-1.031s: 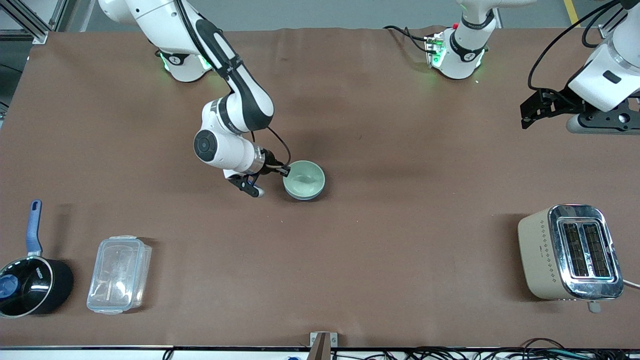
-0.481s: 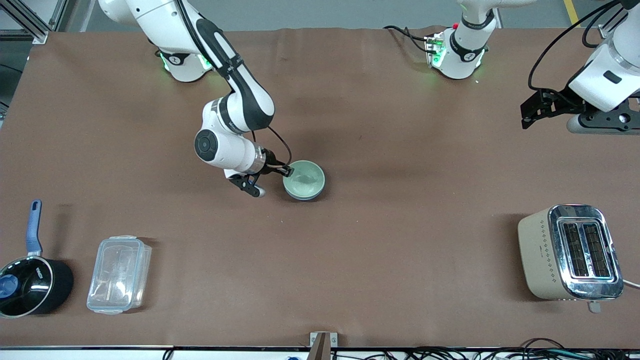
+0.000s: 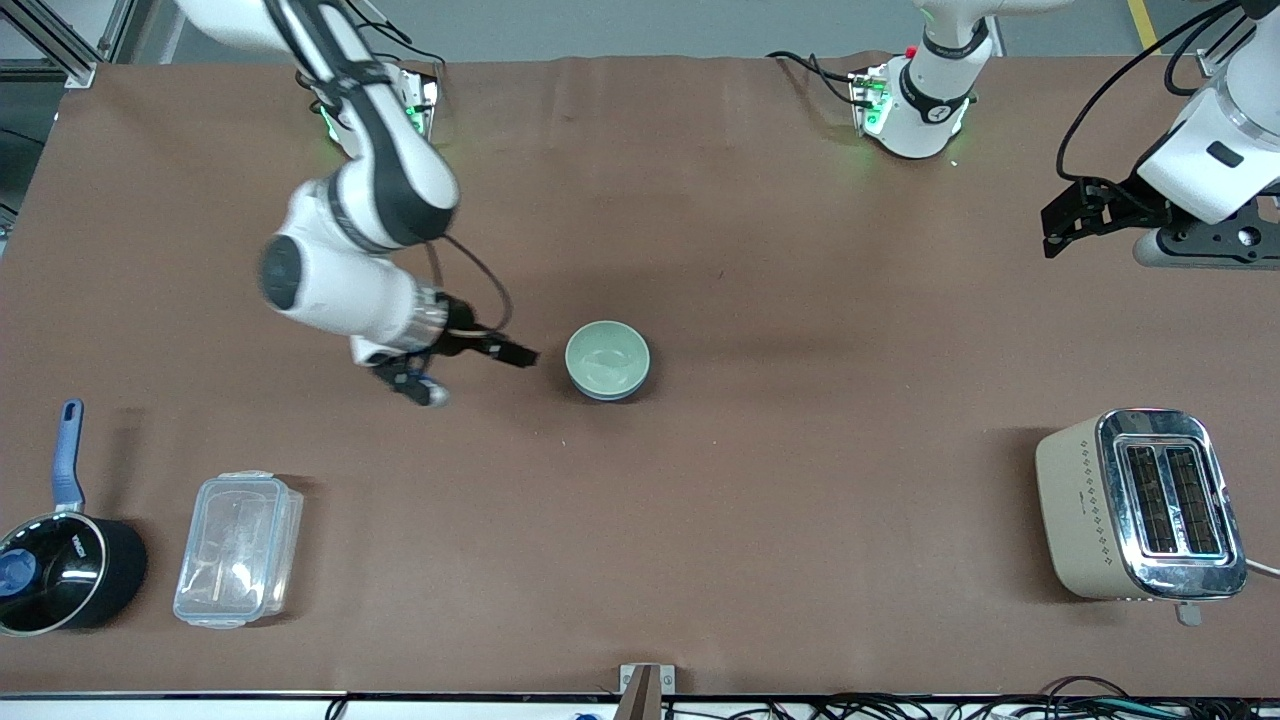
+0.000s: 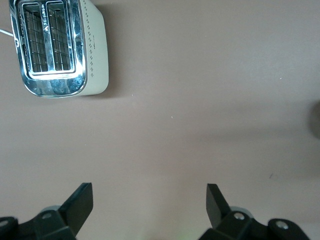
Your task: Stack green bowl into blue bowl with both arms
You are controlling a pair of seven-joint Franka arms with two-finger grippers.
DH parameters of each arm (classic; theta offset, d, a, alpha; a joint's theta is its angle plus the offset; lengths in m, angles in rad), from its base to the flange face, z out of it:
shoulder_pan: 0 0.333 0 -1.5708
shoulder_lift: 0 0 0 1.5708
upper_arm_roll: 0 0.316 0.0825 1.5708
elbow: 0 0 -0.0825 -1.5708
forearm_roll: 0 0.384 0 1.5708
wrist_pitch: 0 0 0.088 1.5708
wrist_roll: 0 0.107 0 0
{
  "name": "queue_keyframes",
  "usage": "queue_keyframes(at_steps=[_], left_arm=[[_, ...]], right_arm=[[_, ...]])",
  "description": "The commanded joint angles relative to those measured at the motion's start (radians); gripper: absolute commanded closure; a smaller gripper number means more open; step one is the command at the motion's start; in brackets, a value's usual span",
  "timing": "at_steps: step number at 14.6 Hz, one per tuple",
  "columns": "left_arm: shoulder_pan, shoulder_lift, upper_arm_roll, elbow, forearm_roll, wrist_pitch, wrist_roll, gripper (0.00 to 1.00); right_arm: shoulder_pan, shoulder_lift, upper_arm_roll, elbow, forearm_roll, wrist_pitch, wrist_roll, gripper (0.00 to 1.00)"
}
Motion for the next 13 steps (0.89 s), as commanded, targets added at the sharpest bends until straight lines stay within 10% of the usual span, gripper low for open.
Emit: queue_keyframes(at_steps=[1,5,13], left_arm=[[-0.005,-0.008,0.002,0.003,0.000,-0.008,0.012,0.00],[-0.007,-0.010,0.001,0.007,0.000,-0.008,0.014,0.00],[-0.013,-0.007,0.001,0.026,0.005,-0.008,0.015,0.00]], right_arm=[[-0.110,-0.073,0.005,-0.040,-0.151,-0.032,-0.067,0.00],[-0.211,-0.169,0.005,-0.092,-0.420,-0.075,-0.145,0.00],[-0.464,-0.252,0.005,-0.120,-0.435,-0.123,-0.529,0.00]])
